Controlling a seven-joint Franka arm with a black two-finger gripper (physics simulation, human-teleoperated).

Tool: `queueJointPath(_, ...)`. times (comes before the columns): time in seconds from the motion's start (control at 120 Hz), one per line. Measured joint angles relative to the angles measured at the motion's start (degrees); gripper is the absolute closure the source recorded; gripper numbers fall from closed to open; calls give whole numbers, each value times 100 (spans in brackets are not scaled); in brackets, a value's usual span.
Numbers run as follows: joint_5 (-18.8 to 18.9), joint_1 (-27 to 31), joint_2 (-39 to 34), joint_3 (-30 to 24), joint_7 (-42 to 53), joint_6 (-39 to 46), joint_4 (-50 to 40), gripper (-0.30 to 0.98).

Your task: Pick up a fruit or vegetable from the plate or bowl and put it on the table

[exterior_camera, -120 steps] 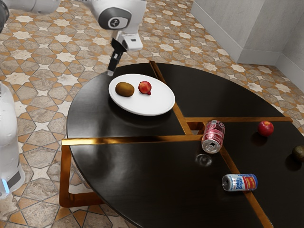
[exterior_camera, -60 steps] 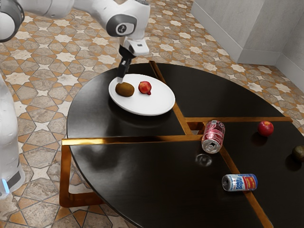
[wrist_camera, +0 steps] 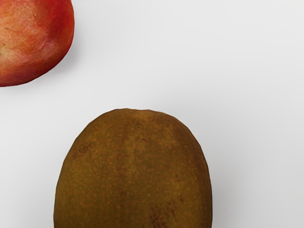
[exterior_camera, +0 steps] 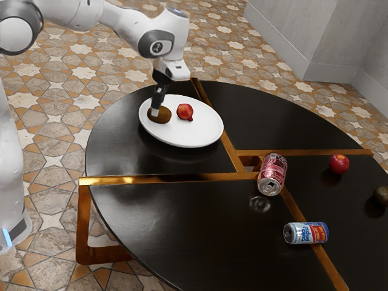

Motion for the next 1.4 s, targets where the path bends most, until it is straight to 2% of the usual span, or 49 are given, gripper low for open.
queueJointPath(0.542,-215,148,311,-109,-88,386,-61,1)
queueJointPath(0.6,-233,179,309,-109,-109,399,-70,7)
queueJointPath(0.767,-206,200,306,-125,-178,433,-70,37)
queueJointPath(0.858,-179,218,269,-172,-224,458,-66,43)
queueJointPath(1.033,-141,33,-254,-347,-312,335,-53,37)
queueJointPath(1.117,-136,-125,-422,-638,-373,223,-18,36)
queueJointPath(1.2,-138,-202,-458,-1231,-476,129,55,37)
queueJointPath(1.4,-136,-201,247,-2554,-779,36,722,37)
